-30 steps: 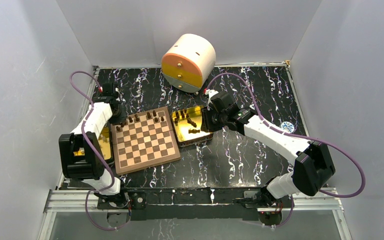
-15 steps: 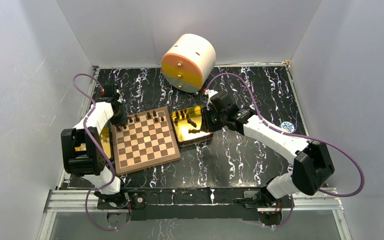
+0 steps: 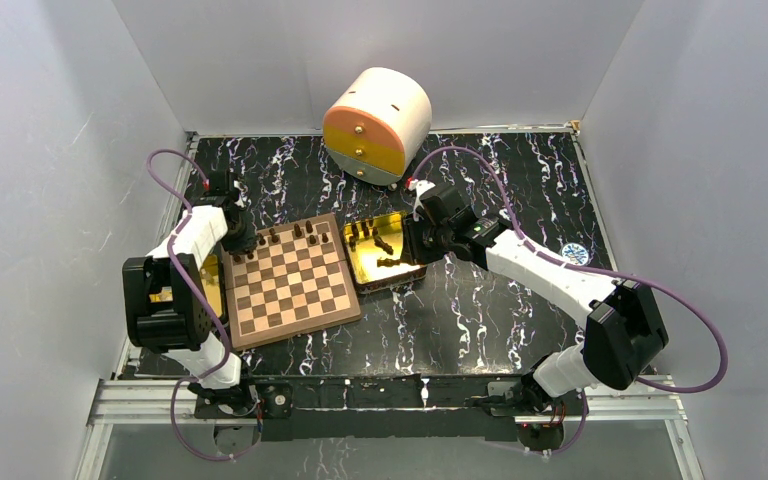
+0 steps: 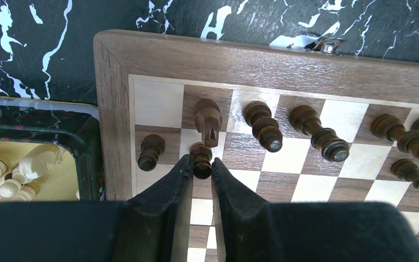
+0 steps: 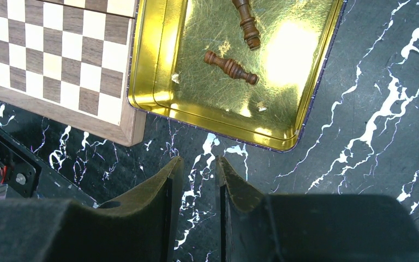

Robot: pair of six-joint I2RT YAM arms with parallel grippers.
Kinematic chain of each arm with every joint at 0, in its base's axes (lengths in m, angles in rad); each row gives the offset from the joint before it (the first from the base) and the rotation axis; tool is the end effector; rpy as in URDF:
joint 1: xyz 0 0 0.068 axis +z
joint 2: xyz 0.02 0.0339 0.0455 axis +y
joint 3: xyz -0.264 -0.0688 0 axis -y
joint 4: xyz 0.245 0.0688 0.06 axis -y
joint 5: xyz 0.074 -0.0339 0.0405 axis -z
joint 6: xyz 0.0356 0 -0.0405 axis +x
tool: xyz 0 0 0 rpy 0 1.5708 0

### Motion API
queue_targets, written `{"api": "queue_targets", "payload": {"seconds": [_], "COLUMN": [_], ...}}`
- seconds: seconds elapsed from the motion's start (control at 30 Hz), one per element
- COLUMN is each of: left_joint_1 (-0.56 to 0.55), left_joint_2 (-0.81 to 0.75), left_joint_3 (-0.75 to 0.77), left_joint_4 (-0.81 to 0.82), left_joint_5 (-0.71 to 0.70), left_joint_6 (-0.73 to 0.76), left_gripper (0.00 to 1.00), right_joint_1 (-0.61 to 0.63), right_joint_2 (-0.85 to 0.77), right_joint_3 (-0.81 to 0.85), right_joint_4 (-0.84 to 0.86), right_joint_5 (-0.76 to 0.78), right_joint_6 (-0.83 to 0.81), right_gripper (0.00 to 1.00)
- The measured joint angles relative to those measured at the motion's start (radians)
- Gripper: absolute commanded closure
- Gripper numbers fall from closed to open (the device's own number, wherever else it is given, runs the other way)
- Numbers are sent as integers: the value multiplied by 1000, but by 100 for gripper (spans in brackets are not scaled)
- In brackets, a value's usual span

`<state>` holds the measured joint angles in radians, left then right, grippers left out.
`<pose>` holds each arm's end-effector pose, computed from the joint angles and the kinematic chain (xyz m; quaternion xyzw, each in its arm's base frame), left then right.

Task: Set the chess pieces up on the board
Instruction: Place the chess piece on the chessboard.

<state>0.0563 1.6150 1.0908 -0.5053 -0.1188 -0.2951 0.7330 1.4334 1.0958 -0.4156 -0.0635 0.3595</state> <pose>0.3294 0.0228 0.2128 -0.1838 0.9443 0.0250 0.2718 0.2324 0.2123 0.2756 -0.1827 0.8988 0.2313 0.3244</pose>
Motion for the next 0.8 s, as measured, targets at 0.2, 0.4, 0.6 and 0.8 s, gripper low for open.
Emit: {"api": "queue_targets", "payload": {"seconds": [0.2, 0.4, 0.6, 0.8], "left_joint_1": [0, 0, 1, 1], "left_joint_2": [0, 0, -1, -49], "left_joint_3": [-3, -3, 0, 45], "left_joint_4": [0, -1, -12, -38], "left_joint_5": [0, 0, 19, 85], "left_joint_6": [2, 1, -6, -16], "left_gripper": [71, 64, 48, 33], "right_joint_1": [0, 0, 0, 0], "right_joint_2": [0, 0, 0, 23], "right_joint_3": [0, 0, 0, 0], "right_joint_4": [0, 0, 0, 10], "right_joint_5": [0, 0, 0, 8], "right_joint_6": [0, 0, 0, 2], "right_gripper": [64, 64, 64, 64]}}
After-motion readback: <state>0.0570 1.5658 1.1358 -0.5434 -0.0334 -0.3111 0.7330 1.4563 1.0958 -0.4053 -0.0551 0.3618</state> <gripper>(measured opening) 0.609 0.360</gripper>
